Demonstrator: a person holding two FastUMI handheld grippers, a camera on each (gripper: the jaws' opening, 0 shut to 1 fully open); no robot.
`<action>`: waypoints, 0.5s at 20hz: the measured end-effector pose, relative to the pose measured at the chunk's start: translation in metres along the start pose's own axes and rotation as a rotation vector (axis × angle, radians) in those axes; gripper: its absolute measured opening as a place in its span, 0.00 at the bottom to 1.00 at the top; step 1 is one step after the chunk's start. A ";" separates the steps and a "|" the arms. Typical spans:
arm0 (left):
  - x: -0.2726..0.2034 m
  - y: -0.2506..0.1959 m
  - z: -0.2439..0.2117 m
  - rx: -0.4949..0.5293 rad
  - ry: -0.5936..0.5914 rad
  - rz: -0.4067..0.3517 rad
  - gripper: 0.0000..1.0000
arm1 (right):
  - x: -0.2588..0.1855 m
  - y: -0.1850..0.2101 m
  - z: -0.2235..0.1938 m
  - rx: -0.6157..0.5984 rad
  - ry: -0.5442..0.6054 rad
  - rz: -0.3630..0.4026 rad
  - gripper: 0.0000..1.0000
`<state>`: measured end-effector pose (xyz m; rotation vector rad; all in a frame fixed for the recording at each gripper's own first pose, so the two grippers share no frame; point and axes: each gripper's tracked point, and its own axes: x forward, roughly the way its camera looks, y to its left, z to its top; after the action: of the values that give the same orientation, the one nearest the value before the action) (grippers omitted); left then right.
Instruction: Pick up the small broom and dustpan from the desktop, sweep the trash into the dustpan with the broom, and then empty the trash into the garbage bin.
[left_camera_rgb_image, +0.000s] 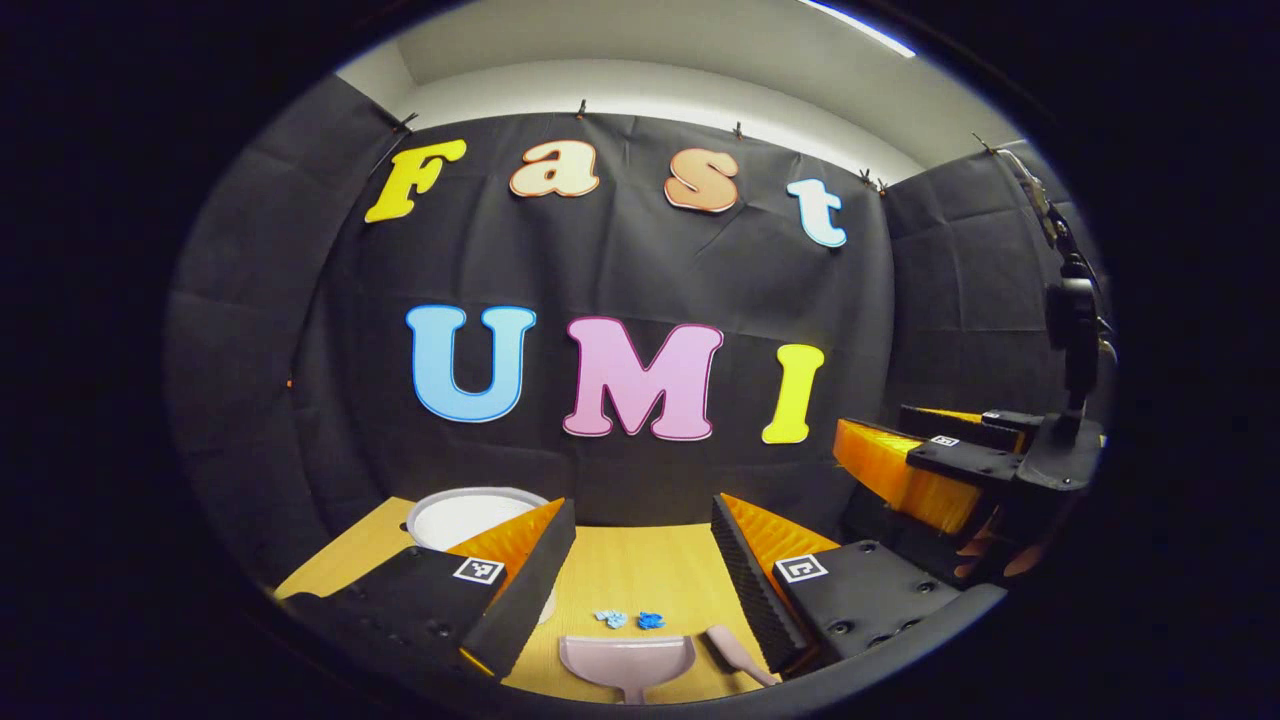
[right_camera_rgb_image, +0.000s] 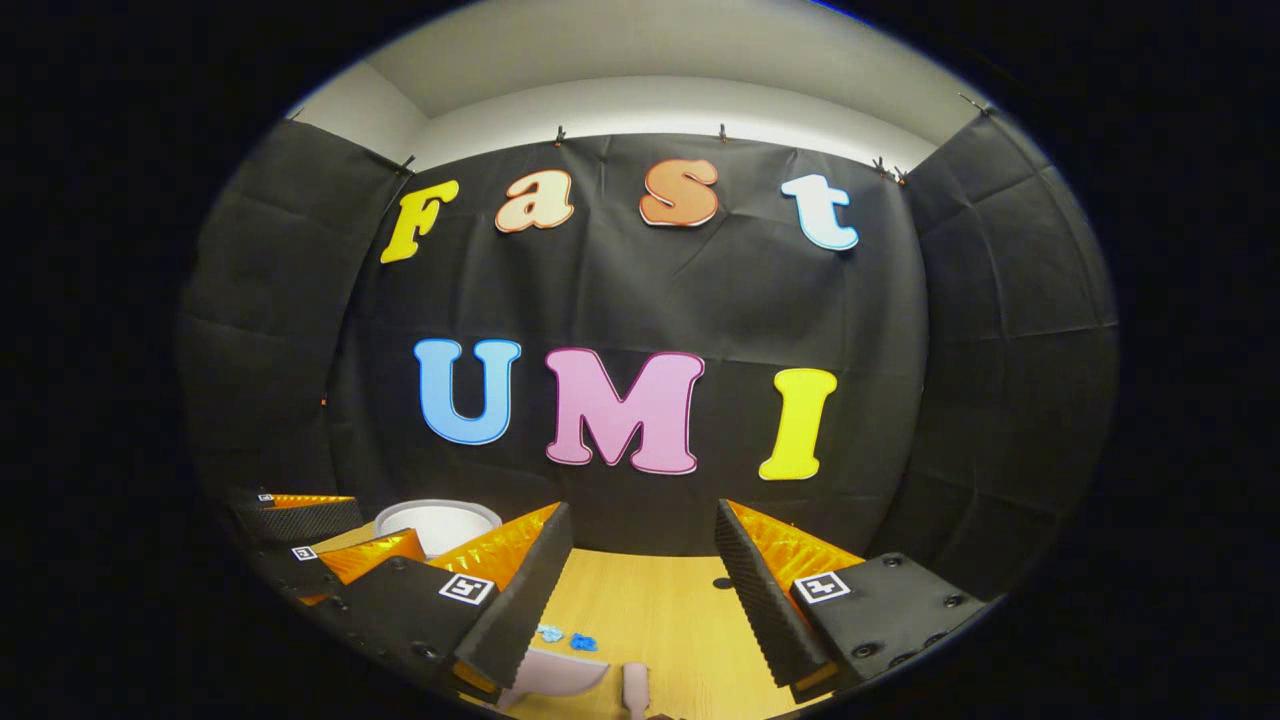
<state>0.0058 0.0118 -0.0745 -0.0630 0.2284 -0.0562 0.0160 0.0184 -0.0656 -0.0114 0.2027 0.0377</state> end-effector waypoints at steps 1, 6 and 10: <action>0.004 0.002 -0.006 0.010 0.022 0.001 0.81 | 0.007 0.002 -0.014 0.011 0.038 0.009 0.93; 0.030 0.005 -0.081 -0.033 0.242 0.032 0.81 | 0.040 0.001 -0.125 0.104 0.386 0.023 0.89; 0.043 0.001 -0.166 -0.039 0.537 0.047 0.81 | 0.036 -0.007 -0.243 0.182 0.790 0.021 0.96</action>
<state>0.0094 0.0004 -0.2450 -0.0803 0.7676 -0.0207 0.0031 0.0095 -0.3110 0.1598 0.9951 0.0341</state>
